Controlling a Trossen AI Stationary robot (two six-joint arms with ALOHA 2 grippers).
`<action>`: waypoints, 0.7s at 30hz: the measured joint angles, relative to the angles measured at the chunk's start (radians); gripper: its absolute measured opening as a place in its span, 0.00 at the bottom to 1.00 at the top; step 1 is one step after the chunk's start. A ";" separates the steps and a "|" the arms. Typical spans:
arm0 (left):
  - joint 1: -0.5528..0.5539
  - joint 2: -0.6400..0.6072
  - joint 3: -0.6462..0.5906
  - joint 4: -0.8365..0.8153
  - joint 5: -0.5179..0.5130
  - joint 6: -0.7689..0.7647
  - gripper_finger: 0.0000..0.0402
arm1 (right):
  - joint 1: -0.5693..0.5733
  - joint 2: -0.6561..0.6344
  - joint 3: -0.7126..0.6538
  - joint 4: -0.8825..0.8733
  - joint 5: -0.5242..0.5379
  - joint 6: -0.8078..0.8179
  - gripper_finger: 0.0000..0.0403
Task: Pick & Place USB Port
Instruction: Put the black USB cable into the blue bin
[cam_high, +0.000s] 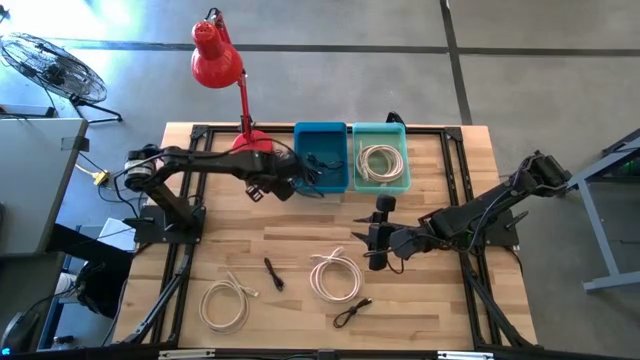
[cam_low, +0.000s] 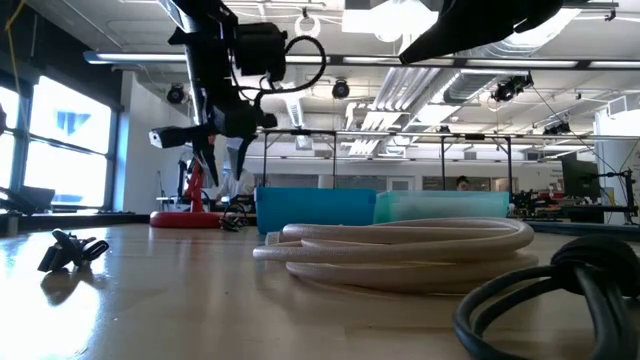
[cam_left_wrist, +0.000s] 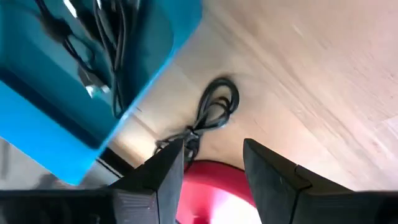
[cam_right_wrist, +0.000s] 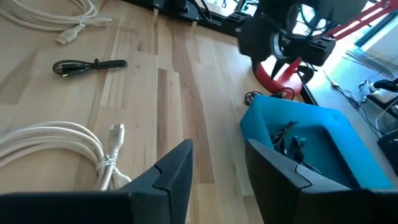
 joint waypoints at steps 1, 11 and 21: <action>0.014 0.000 0.000 0.000 0.017 -0.004 0.40 | 0.000 0.000 0.000 -0.001 -0.004 0.000 0.35; 0.131 0.036 -0.001 -0.011 0.138 0.007 0.40 | 0.000 0.000 0.000 -0.011 -0.026 0.004 0.35; 0.141 0.183 -0.001 0.030 0.100 0.087 0.40 | 0.000 0.000 0.000 -0.018 -0.027 0.004 0.35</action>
